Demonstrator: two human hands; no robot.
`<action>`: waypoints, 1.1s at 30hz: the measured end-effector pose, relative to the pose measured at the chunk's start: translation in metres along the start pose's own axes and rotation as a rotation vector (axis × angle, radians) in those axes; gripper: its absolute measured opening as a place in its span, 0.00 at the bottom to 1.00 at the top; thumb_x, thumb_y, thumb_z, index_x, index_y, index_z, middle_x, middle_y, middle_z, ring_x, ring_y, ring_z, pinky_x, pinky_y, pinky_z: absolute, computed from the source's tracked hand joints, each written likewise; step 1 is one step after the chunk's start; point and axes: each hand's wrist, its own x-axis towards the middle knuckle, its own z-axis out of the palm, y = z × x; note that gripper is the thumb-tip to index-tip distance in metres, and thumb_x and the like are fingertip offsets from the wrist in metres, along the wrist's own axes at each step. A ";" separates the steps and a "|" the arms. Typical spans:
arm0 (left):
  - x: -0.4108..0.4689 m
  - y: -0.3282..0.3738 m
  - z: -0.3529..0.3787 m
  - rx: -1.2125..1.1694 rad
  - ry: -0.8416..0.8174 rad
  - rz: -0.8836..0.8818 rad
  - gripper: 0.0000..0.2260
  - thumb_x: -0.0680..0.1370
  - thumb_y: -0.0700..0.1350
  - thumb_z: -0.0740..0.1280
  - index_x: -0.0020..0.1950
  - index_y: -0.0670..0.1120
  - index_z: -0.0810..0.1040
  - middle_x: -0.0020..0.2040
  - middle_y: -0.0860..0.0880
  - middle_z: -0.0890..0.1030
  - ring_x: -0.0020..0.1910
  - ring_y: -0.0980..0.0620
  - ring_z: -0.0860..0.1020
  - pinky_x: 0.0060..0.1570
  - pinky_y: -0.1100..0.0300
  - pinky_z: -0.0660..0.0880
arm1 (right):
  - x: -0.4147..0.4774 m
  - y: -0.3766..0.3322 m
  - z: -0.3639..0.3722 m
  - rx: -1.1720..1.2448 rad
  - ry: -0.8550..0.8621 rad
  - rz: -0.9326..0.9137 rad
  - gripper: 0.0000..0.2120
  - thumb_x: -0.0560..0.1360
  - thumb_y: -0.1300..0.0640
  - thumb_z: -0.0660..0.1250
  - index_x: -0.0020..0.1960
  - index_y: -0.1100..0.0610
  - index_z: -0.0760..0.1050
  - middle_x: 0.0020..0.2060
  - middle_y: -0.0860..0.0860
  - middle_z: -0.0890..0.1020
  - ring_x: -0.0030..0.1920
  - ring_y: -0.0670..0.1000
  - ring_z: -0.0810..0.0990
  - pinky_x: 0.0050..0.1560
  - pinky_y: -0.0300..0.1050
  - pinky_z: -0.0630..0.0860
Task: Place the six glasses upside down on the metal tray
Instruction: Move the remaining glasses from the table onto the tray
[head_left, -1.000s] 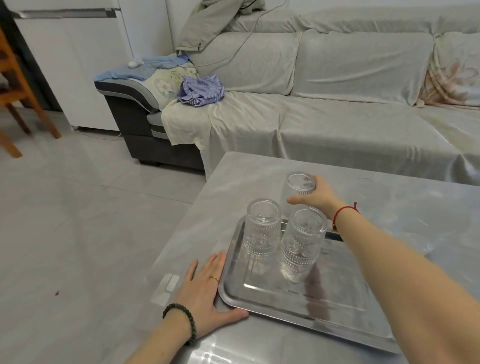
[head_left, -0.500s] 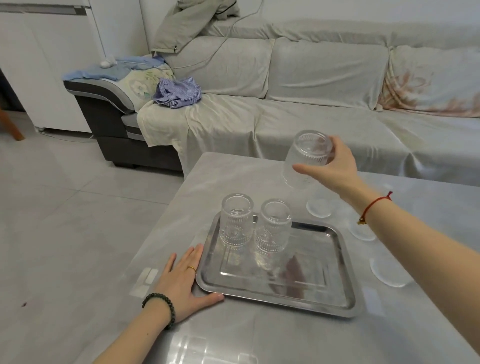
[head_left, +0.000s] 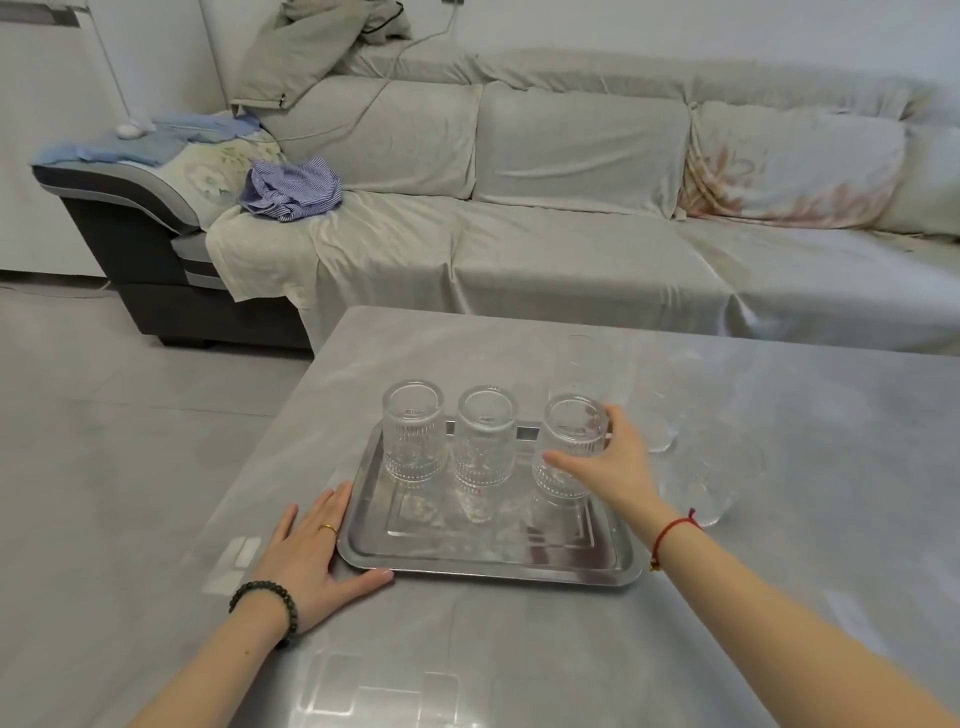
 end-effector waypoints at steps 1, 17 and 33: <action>0.000 0.000 0.000 -0.001 0.001 -0.001 0.58 0.49 0.81 0.40 0.73 0.50 0.38 0.76 0.54 0.46 0.74 0.59 0.46 0.73 0.56 0.38 | 0.000 0.002 0.003 0.016 0.003 0.005 0.35 0.59 0.57 0.78 0.62 0.56 0.66 0.52 0.48 0.73 0.54 0.48 0.72 0.56 0.41 0.69; 0.002 -0.002 0.002 -0.010 0.006 0.009 0.59 0.50 0.81 0.41 0.73 0.48 0.39 0.76 0.54 0.47 0.74 0.58 0.48 0.73 0.56 0.39 | 0.006 0.021 0.020 -0.012 -0.104 -0.018 0.44 0.61 0.52 0.77 0.69 0.54 0.57 0.66 0.52 0.69 0.67 0.52 0.67 0.68 0.48 0.65; 0.036 0.268 0.010 -0.733 -0.074 0.422 0.35 0.73 0.53 0.64 0.73 0.48 0.49 0.75 0.51 0.56 0.73 0.56 0.55 0.68 0.68 0.50 | -0.028 0.079 -0.100 0.018 0.284 0.006 0.46 0.64 0.55 0.75 0.72 0.53 0.50 0.72 0.54 0.60 0.72 0.52 0.59 0.72 0.50 0.58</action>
